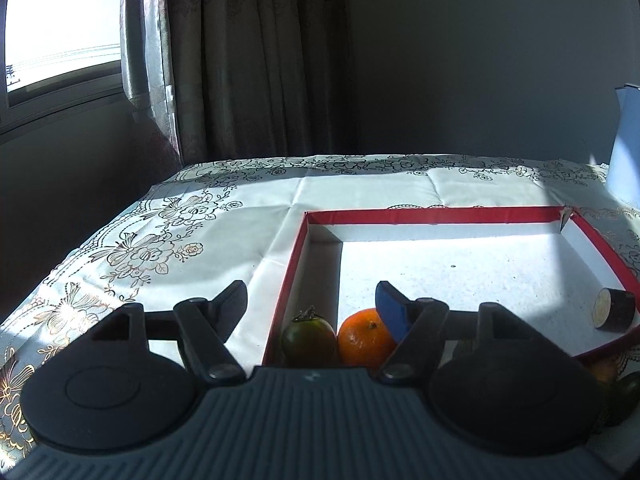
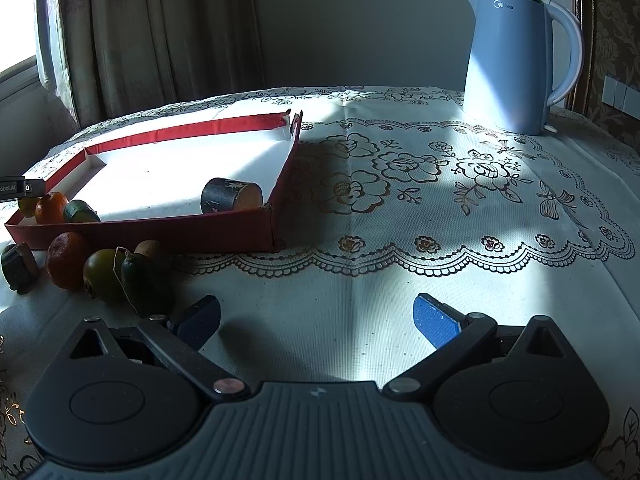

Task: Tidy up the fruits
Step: 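Lower the green tomato into the red tray and open the left gripper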

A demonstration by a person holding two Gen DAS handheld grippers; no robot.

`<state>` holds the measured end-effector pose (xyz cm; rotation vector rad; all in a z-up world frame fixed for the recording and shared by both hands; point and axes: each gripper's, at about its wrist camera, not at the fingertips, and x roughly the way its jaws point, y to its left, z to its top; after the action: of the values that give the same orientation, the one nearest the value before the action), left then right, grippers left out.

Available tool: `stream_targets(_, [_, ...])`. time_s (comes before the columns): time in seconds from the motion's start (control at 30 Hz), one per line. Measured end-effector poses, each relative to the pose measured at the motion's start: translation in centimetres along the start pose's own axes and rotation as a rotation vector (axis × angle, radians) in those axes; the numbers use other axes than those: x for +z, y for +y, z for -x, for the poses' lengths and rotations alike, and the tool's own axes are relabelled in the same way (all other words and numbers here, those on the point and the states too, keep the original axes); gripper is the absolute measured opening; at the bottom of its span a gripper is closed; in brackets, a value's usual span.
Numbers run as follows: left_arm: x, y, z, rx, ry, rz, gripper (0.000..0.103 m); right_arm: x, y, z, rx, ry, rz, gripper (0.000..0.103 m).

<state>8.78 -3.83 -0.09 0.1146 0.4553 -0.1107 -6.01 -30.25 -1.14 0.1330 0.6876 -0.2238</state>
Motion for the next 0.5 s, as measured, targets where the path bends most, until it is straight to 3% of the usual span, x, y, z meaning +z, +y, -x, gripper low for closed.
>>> stream_targets(0.17, [0.2, 0.1, 0.7, 0.0, -0.015, -0.002, 0.077, 0.0, 0.0, -0.1, -0.003, 0.001, 0.004, 0.103])
stream_targets(0.23, [0.2, 0.4, 1.5, -0.002, -0.025, 0.011, 0.085, -0.1, 0.0, -0.1, -0.003, 0.001, 0.004, 0.103])
stream_targets(0.3, [0.0, 0.9, 2.8, 0.006, -0.046, 0.026, 0.103, -0.1, 0.1, -0.1, -0.003, 0.001, 0.004, 0.103])
stream_targets(0.5, [-2.2, 3.1, 7.2, 0.029, -0.078, 0.056, 0.103, -0.1, 0.1, -0.1, -0.003, 0.001, 0.004, 0.103])
